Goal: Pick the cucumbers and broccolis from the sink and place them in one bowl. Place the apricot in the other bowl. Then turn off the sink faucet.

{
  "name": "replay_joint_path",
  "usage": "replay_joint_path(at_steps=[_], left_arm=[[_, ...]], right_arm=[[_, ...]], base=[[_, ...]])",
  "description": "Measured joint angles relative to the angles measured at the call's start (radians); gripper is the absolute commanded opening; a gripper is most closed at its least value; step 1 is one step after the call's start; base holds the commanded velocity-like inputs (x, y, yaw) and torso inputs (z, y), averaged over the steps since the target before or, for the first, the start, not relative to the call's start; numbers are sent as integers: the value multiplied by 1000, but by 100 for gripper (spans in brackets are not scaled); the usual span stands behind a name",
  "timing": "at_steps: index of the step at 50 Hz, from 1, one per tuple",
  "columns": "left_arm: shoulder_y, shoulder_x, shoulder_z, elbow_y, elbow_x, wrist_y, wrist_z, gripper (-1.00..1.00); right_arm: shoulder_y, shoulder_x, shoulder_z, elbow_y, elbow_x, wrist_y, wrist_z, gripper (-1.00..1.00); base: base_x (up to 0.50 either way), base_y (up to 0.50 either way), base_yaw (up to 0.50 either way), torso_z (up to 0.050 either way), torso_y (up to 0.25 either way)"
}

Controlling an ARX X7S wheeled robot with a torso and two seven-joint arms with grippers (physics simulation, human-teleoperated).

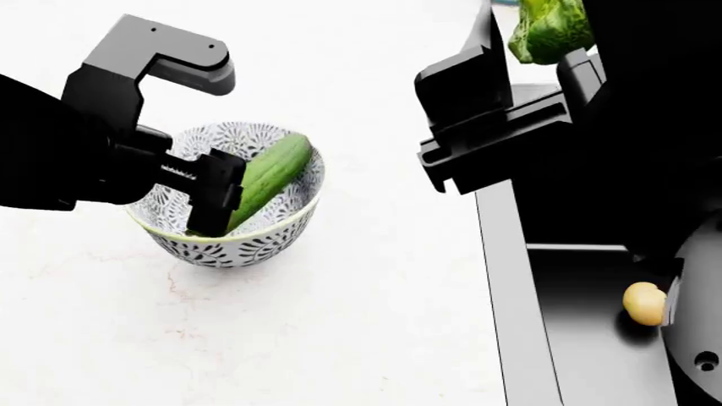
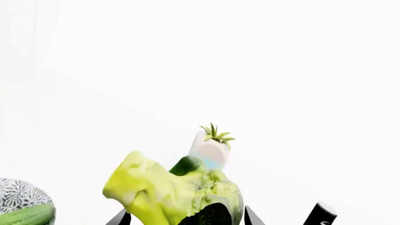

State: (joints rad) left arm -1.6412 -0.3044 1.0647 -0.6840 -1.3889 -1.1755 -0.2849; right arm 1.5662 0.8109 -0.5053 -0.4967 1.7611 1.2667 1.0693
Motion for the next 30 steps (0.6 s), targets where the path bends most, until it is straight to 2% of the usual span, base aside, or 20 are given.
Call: replay_joint_path(at_steps=[6, 12, 20, 30], left_arm=[[24, -15, -7, 0, -1, 20, -3, 100], [41, -84, -63, 109, -55, 31, -80, 100], [85, -257, -200, 414, -233, 44, -275, 100], [142, -511, -347, 746, -446, 76, -484, 100]], right_arm=[[-23, -10, -16, 9, -42, -1, -32, -100], [-13, -55, -66, 64, -145, 2, -122, -100], [43, -153, -167, 196, -321, -20, -295, -100], [70, -266, -257, 337, -429, -44, -444, -100]], base=[[0, 0, 0, 0, 2], [0, 0, 0, 0, 0], [0, 0, 0, 0, 0], [0, 0, 0, 0, 0]])
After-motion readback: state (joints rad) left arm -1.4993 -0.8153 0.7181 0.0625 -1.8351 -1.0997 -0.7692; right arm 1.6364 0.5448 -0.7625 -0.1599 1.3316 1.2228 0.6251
